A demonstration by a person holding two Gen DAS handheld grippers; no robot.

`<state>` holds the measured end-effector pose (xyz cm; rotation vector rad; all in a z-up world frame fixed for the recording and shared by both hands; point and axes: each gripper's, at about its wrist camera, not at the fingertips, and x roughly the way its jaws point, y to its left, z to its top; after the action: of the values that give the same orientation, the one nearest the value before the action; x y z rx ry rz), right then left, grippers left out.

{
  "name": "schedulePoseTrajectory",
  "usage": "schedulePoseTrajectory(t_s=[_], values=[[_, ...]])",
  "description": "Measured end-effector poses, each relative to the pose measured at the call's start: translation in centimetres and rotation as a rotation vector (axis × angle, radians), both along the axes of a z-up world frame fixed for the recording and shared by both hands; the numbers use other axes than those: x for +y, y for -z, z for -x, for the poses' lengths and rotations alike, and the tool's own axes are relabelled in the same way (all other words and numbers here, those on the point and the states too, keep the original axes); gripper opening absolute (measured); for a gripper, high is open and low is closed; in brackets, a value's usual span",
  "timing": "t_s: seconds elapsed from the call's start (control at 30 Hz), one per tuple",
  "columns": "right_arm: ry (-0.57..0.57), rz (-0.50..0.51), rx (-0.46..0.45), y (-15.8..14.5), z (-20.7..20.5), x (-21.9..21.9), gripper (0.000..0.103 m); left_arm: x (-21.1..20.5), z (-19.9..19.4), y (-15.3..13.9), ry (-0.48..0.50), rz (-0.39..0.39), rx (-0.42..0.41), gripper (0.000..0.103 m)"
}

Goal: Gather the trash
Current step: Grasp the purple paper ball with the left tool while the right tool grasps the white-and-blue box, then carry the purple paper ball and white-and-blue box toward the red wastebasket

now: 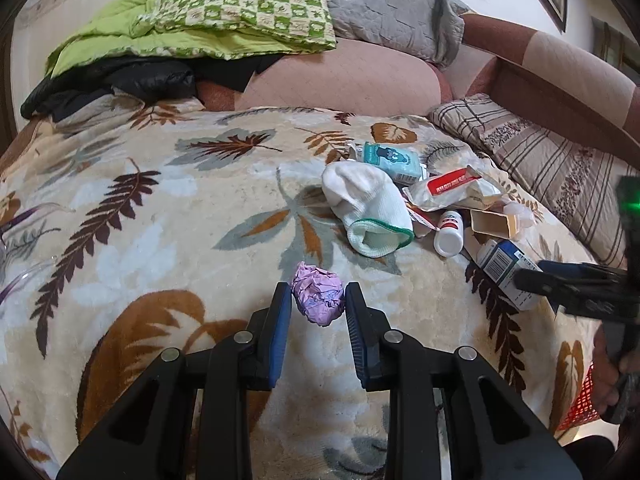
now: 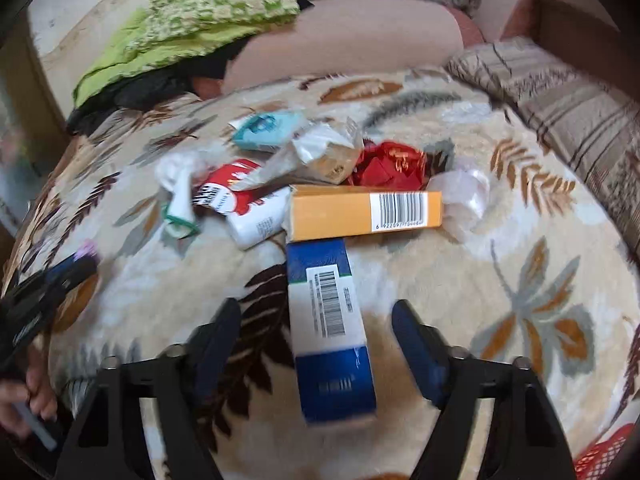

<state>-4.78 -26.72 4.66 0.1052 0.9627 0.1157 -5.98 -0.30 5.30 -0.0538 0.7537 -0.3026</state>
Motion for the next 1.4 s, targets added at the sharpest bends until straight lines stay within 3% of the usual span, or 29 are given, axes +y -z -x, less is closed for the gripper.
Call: schedulePoseTrajectory(t_s=[0.03, 0.07, 0.3, 0.43, 0.63, 1.0, 1.4], values=[[0.013, -0.018, 0.026, 0.6, -0.1, -0.1, 0.037, -0.1, 0.1, -0.1, 0.002, -0.004, -0.006, 0.026], [0.033, -0.035, 0.042, 0.9, 0.0, -0.1, 0.037, -0.1, 0.2, -0.1, 0.004, -0.006, -0.011, 0.026], [0.060, -0.079, -0.074, -0.5, 5.5, 2.0, 0.037, -0.3, 0.4, -0.5, -0.004, -0.012, -0.033, 0.026], [0.054, -0.063, -0.177, -2.5, 8.0, 3.7, 0.037, -0.9, 1.3, -1.0, 0.001, -0.036, -0.076, 0.026], [0.032, -0.016, -0.243, -3.4, 9.3, 5.8, 0.037, -2.3, 3.0, -1.8, -0.005, -0.107, -0.146, 0.026], [0.032, 0.010, -0.236, -2.8, 9.1, 5.7, 0.037, -4.3, 4.5, -1.5, 0.015, -0.227, -0.217, 0.027], [0.023, 0.021, -0.237, -2.8, 9.0, 6.2, 0.037, -4.0, 4.1, -1.2, 0.008, -0.206, -0.196, 0.027]])
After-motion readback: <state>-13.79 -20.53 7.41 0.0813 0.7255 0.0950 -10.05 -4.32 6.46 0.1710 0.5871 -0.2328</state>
